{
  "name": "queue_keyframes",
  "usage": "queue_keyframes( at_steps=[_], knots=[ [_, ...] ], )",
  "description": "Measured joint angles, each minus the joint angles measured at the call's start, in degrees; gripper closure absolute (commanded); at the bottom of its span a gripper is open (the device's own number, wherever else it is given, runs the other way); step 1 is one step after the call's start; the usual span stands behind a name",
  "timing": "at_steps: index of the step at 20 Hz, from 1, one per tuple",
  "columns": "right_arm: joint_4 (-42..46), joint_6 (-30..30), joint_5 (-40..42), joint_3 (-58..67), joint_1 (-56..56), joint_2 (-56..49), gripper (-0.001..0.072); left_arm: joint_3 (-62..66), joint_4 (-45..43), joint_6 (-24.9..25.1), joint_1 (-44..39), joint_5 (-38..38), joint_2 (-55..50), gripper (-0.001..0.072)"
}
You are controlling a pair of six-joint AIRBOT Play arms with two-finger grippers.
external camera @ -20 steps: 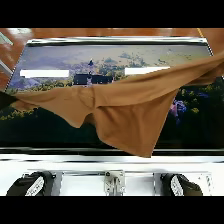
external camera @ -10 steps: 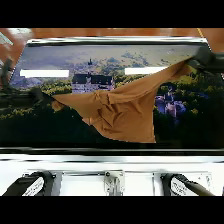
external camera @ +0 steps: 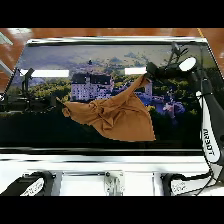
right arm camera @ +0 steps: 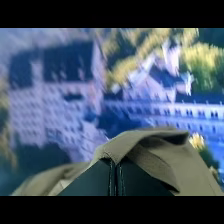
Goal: Fold the shirts.
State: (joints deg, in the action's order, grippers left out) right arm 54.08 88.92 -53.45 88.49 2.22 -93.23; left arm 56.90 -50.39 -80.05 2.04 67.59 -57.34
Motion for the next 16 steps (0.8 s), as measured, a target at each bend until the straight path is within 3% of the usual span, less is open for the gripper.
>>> queue_keyframes(
  at_steps=[7,10,11,13,14,16],
  knots=[
    [6.9,-1.3,-2.9,0.0,-4.5,5.8,0.0659,4.4,-2.2,0.7,4.0,-9.7,-0.3,0.0670],
    [11.2,-0.4,-5.0,0.0,-8.3,9.7,0.0659,6.0,-2.1,-1.7,5.0,-15.5,-1.7,0.0665],
    [12.0,-0.1,-6.7,0.0,-9.0,10.4,0.0659,6.1,-1.8,-2.5,4.7,-16.3,-2.9,0.0573],
    [13.7,0.0,-10.4,0.0,-9.8,11.0,0.0659,6.3,-1.0,-3.7,3.0,-16.4,-6.2,0.0090],
    [14.4,0.2,-12.2,0.0,-9.9,11.1,0.0659,6.3,-0.4,-4.3,1.9,-15.8,-7.9,0.0031],
    [15.3,0.3,-14.8,0.0,-9.6,11.2,0.0659,6.4,0.0,-5.4,0.9,-13.8,-10.6,0.0032]
  ],
)
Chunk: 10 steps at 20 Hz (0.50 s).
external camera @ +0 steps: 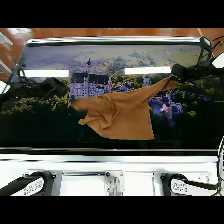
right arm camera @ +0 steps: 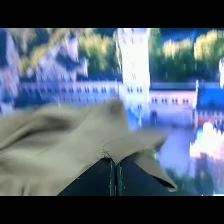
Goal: Fold the shirts.
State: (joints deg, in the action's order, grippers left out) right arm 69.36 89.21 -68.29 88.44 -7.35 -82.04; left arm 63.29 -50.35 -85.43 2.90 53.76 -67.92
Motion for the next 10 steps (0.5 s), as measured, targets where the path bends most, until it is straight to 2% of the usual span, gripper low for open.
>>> queue_keyframes(
  at_steps=[5,7,10],
  knots=[
    [1.8,0.1,-2.8,0.0,0.5,0.1,0.0659,-0.4,0.1,-1.2,0.1,10.0,-2.1,0.0036],
    [2.4,0.1,-3.3,0.0,0.6,0.1,0.0659,-2.7,0.4,-1.3,-2.6,14.1,-2.3,0.0035],
    [2.9,0.1,-3.8,0.0,0.6,0.1,0.0659,-9.4,1.3,-2.0,-9.9,13.1,-2.6,0.0034]
  ],
)
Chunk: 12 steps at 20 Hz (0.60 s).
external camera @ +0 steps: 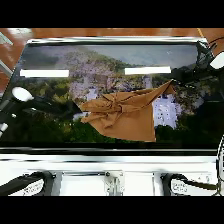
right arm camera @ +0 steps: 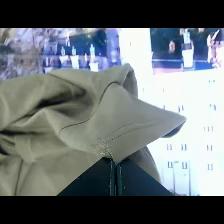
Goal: Fold the shirts.
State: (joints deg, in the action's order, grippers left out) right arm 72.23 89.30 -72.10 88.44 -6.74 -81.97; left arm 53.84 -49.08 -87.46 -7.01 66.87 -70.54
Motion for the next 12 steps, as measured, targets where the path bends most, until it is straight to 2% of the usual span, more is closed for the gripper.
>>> queue_keyframes(
  at_steps=[6,12],
  knots=[
    [0.2,-0.1,-0.3,0.0,0.0,0.0,0.0659,-10.8,8.9,-1.1,-14.4,-13.9,-4.7,0.0030],
    [0.3,-0.4,-0.4,0.0,0.0,0.0,0.0659,-12.3,19.4,0.5,-20.1,-24.9,-11.1,0.0037]
  ],
)
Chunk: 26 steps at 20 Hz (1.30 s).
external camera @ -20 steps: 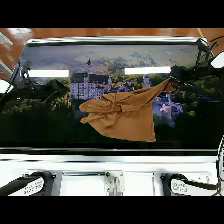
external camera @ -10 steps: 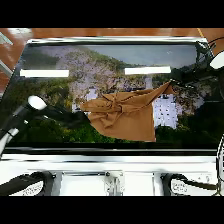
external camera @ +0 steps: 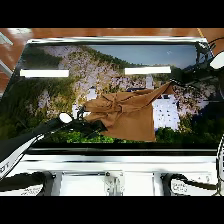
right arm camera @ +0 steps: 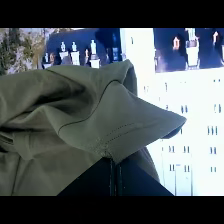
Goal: Fold the shirts.
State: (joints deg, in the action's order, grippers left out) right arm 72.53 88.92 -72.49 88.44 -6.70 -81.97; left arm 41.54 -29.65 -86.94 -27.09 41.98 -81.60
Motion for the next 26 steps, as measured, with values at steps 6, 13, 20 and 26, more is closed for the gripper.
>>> queue_keyframes(
  at_steps=[6,13,20,26],
  knots=[
    [0.0,0.0,-0.4,0.0,0.0,0.0,0.0659,0.1,5.0,1.0,-2.2,-8.8,-2.8,0.0650],
    [0.0,-1.0,0.0,0.0,0.0,3.1,0.0659,4.0,-4.9,6.3,2.4,-5.3,6.8,0.0672],
    [6.4,0.8,15.8,2.2,0.0,23.1,0.0659,30.3,-43.3,-3.8,19.9,12.9,37.0,0.0671],
    [15.7,5.7,20.5,3.4,0.0,40.3,0.0659,50.4,-50.7,-5.5,31.1,26.0,48.0,0.0671]
  ],
)
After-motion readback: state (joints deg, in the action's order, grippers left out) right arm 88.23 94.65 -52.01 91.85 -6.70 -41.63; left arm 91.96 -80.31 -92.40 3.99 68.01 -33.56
